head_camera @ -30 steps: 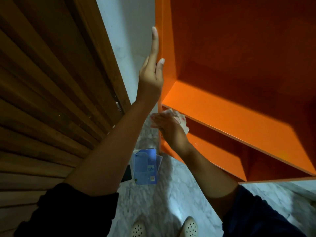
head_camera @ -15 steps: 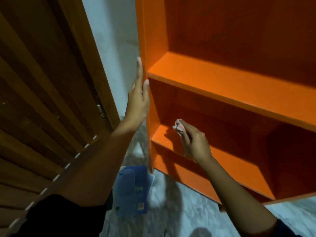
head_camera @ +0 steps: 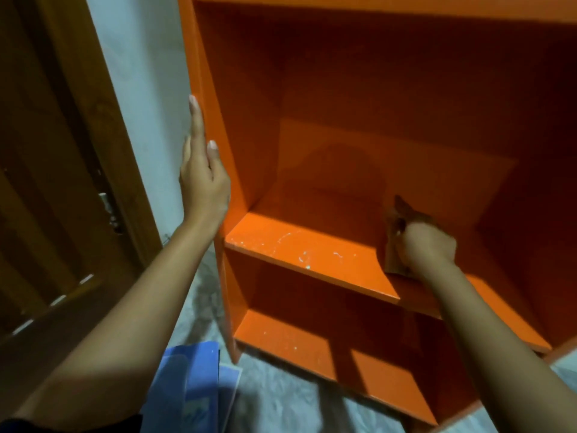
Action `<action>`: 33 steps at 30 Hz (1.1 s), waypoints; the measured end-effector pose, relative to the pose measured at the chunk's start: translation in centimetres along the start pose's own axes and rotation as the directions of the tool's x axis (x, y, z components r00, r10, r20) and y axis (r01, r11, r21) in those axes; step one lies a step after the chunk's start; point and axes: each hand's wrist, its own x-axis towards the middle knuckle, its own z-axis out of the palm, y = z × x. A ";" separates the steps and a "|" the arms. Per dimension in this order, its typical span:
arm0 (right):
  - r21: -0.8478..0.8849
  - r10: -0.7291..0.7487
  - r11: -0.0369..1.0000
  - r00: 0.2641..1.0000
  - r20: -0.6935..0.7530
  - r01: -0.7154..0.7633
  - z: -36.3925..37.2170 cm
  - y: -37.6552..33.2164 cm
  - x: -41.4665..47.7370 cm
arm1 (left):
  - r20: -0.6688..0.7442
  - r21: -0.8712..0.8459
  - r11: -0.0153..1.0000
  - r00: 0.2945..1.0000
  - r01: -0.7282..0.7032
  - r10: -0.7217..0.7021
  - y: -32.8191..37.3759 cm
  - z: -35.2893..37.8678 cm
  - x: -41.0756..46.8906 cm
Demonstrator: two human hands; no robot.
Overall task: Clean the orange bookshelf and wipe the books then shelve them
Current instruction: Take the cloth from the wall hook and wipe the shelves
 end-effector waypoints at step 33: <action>-0.154 0.025 0.988 0.962 0.272 0.017 2.7 3.8 -2.8 | 0.192 0.153 0.973 0.961 0.171 -0.199 -1.7 -0.3 -4.3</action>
